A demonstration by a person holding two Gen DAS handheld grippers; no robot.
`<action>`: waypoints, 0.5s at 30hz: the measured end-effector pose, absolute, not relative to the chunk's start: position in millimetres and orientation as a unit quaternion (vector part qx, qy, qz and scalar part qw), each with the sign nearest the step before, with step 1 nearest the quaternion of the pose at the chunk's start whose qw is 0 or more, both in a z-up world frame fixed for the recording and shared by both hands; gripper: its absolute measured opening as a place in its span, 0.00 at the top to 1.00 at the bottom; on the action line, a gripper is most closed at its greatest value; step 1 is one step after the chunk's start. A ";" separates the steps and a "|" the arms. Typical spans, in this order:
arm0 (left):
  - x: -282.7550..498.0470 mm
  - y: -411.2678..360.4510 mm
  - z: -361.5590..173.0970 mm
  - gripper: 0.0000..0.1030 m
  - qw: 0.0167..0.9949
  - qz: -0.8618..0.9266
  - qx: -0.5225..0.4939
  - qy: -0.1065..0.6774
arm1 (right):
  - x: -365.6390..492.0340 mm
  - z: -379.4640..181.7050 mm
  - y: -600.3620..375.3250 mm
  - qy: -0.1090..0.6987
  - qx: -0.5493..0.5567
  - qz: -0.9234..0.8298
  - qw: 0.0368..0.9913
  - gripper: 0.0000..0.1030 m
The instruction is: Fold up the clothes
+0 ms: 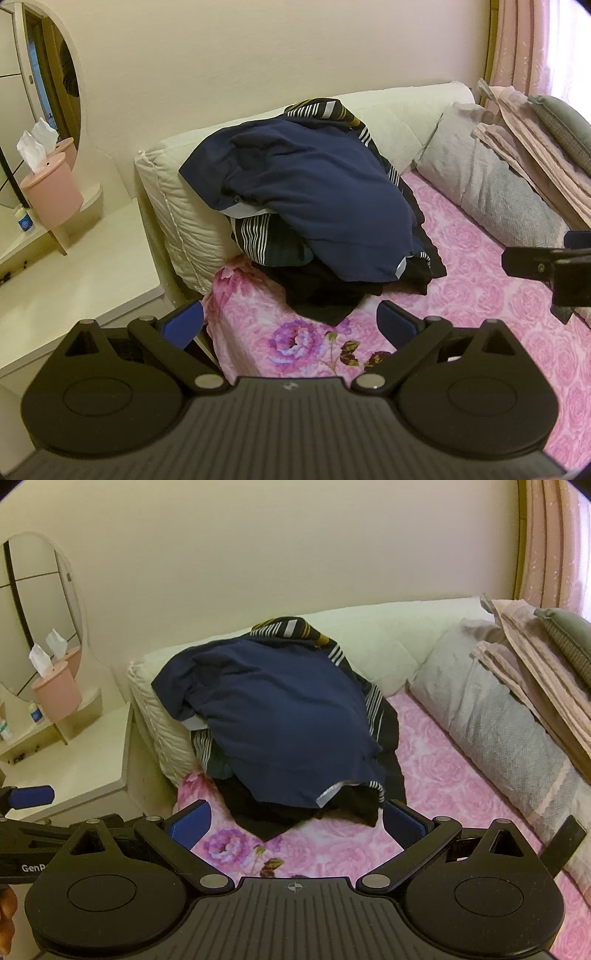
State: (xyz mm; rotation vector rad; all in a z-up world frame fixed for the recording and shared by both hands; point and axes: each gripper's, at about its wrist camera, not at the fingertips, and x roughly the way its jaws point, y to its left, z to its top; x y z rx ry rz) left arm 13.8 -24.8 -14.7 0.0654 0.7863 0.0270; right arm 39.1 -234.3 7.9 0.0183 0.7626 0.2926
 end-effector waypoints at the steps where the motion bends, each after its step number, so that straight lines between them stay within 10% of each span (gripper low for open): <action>1: 13.4 -25.0 -15.3 0.04 0.923 0.013 0.032 0.384 | 40.0 7.2 -235.5 0.372 0.009 0.142 0.917 0.01; 15: 15.6 -24.0 -9.4 0.04 0.921 0.012 0.060 0.385 | 41.2 3.6 -253.5 0.373 0.024 0.153 0.915 0.01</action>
